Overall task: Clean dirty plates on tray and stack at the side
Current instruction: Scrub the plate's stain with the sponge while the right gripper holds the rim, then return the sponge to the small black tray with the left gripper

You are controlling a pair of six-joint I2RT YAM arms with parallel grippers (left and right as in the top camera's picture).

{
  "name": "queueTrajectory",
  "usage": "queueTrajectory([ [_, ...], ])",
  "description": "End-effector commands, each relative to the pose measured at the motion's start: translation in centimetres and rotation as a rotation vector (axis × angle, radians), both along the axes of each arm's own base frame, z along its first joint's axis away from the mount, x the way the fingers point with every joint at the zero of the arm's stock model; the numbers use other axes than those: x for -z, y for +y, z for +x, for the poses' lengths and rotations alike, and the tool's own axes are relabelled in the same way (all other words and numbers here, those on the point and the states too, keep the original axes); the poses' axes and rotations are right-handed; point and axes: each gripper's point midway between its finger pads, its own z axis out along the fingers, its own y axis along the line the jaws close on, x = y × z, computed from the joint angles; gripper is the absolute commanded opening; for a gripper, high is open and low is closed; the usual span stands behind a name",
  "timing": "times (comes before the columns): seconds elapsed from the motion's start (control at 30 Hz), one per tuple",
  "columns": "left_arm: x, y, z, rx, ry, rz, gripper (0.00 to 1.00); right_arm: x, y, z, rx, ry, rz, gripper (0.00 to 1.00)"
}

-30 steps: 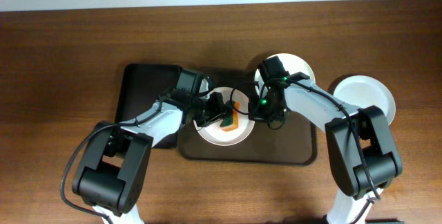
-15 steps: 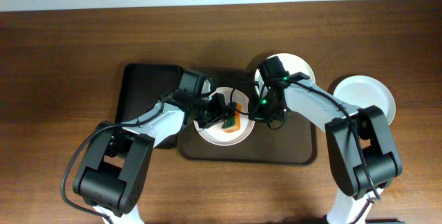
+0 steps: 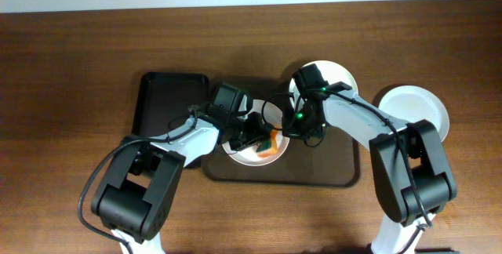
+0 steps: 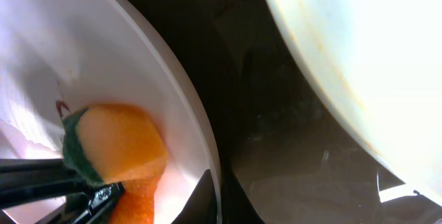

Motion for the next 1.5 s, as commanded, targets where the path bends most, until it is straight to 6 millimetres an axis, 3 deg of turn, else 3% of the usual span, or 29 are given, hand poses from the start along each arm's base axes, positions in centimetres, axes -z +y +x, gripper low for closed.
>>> queueTrajectory([
  [0.0, 2.3, 3.6, 1.8, -0.079, -0.026, 0.123, 0.00, 1.0, -0.8, -0.7, -0.005, 0.021, -0.047, 0.04],
  [0.17, 1.5, 6.1, 3.6, -0.072, -0.097, 0.130, 0.00, 1.0, -0.8, -0.7, -0.005, 0.021, -0.047, 0.04],
  [0.27, -0.1, 6.7, 4.3, -0.030, -0.178, 0.134, 0.00, 1.0, -0.8, -0.7, -0.005, 0.021, -0.047, 0.04],
  [0.43, -5.7, 6.0, 4.9, 0.044, -0.352, 0.094, 0.00, 1.0, -0.9, -0.7, -0.005, 0.022, -0.047, 0.05],
  [0.5, -8.2, 6.2, 5.0, 0.063, -0.425, 0.096, 0.00, 1.0, -0.8, -0.7, -0.005, 0.022, -0.046, 0.12],
  [0.53, -9.1, 6.6, 5.0, 0.061, -0.451, 0.110, 0.00, 1.0, -0.8, -0.7, -0.005, 0.022, -0.046, 0.18],
  [0.63, -10.4, 9.3, 5.1, 0.020, -0.499, 0.249, 0.00, 1.0, -0.8, -0.7, -0.005, 0.021, -0.046, 0.22],
  [0.87, -8.6, 18.5, 4.6, -0.119, -0.413, 0.630, 0.00, 1.0, -0.8, -0.6, -0.005, 0.018, -0.045, 0.28],
  [1.0, -8.4, 21.5, 4.9, -0.165, -0.396, 0.706, 0.00, 1.0, -0.8, -0.6, -0.005, 0.018, -0.045, 0.28],
  [1.1, -7.6, 22.1, 5.0, -0.136, -0.385, 0.728, 0.00, 1.0, -0.8, -0.7, -0.005, 0.019, -0.045, 0.28],
  [1.3, -3.2, 22.2, 4.4, -0.002, -0.303, 0.772, 0.00, 1.0, -0.8, -0.7, -0.005, 0.021, -0.046, 0.29],
  [1.47, -0.7, 21.4, 3.9, 0.075, -0.259, 0.744, 0.00, 1.0, -0.8, -0.7, -0.005, 0.022, -0.046, 0.29],
])
